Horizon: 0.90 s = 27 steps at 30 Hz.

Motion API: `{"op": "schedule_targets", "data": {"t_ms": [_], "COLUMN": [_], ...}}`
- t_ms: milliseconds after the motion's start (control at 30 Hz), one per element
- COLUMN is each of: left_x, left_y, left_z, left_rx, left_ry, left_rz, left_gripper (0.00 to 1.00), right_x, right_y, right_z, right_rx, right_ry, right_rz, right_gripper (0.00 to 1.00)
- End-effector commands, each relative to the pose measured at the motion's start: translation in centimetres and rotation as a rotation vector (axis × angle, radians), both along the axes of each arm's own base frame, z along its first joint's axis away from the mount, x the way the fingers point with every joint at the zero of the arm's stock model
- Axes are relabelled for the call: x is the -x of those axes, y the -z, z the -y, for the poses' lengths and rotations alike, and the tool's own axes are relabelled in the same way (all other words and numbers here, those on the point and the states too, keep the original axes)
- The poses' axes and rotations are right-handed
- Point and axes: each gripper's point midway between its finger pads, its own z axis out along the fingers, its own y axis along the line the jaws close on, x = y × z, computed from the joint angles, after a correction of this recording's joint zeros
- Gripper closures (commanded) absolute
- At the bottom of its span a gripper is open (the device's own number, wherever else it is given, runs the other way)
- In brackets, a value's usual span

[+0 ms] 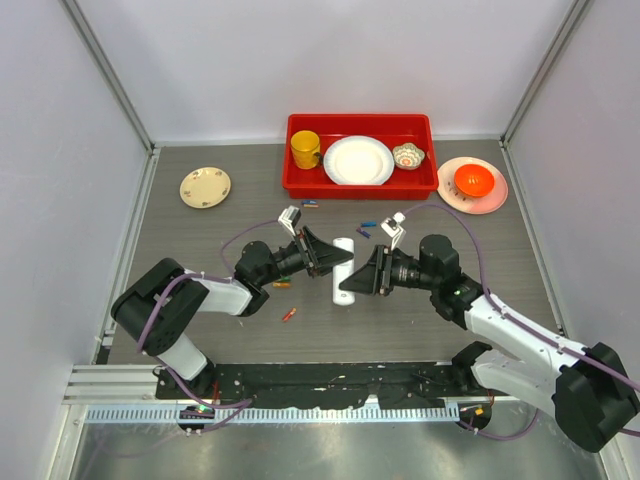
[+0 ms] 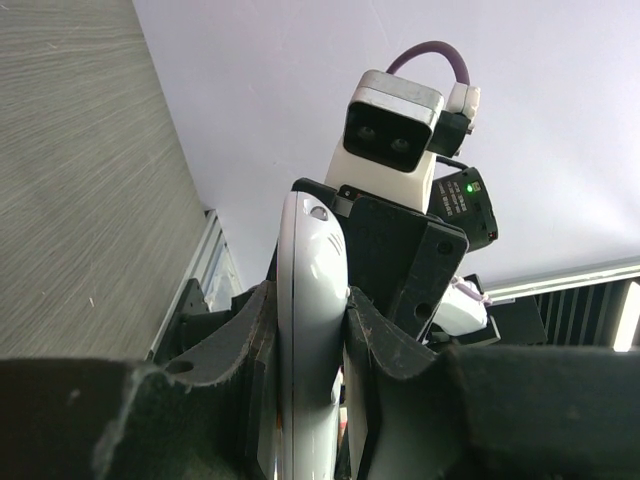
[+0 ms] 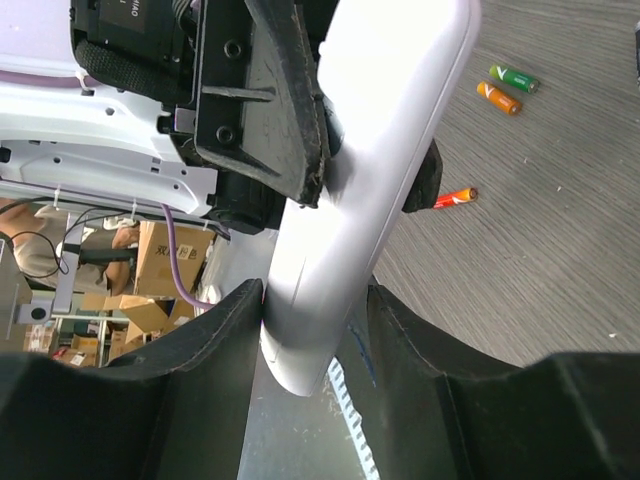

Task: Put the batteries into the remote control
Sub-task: Load the battery cover into the remote control, then turn over the remote control at the center of the board.

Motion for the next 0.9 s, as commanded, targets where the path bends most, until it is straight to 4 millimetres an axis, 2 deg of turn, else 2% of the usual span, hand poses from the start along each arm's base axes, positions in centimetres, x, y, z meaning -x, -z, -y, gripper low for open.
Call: {"op": "schedule_targets", "data": {"t_ms": [0, 133, 200, 267, 333, 367, 433, 467, 533, 700, 800, 867], "left_x": [1.5, 1.6, 1.6, 1.5, 1.5, 1.5, 1.4, 1.4, 1.4, 1.4, 1.4, 1.4], "left_y": [-7.1, -7.2, -7.0, -6.8, -6.4, -6.4, -6.2, -6.2, -6.0, -6.0, -6.1, -6.3], "left_z": [-1.0, -1.0, -1.0, -1.0, -1.0, -1.0, -1.1, -1.1, -1.1, -1.1, -1.2, -1.2], "left_rx": [0.209, 0.211, 0.206, 0.201, 0.194, 0.193, 0.188, 0.187, 0.184, 0.183, 0.186, 0.189], "left_ry": [0.009, 0.007, 0.005, 0.000, -0.003, -0.005, -0.009, -0.011, -0.011, -0.016, -0.019, -0.021], "left_rz": [0.229, 0.235, 0.236, 0.233, 0.230, 0.230, 0.230, 0.231, 0.228, 0.229, 0.230, 0.233], "left_gripper": [1.00, 1.00, 1.00, 1.00, 1.00, 1.00, 1.00, 1.00, 1.00, 1.00, 1.00, 1.00], "right_x": [-1.1, -1.2, -1.3, -1.2, -1.1, -1.0, -1.1, -1.2, -1.3, -1.6, -1.7, -1.6], "right_y": [-0.9, -1.0, -0.7, -0.3, -0.5, -0.8, -1.2, -1.5, -2.1, -2.6, -2.4, -2.1], "right_z": [-0.2, -0.3, -0.4, -0.4, -0.5, -0.4, -0.4, -0.5, -0.5, -0.8, -1.0, -1.1], "right_rx": [-0.028, -0.034, -0.027, -0.023, -0.041, -0.050, -0.063, -0.070, -0.084, -0.094, -0.093, -0.088], "right_ry": [0.034, 0.034, 0.037, 0.032, 0.030, 0.031, 0.041, 0.043, 0.047, 0.043, 0.031, 0.023], "right_rz": [0.034, 0.030, 0.017, 0.004, -0.001, 0.004, 0.002, 0.005, 0.012, 0.013, 0.007, -0.004], "right_gripper": [0.50, 0.59, 0.84, 0.99, 0.98, 0.84, 0.67, 0.55, 0.48, 0.47, 0.52, 0.60]}}
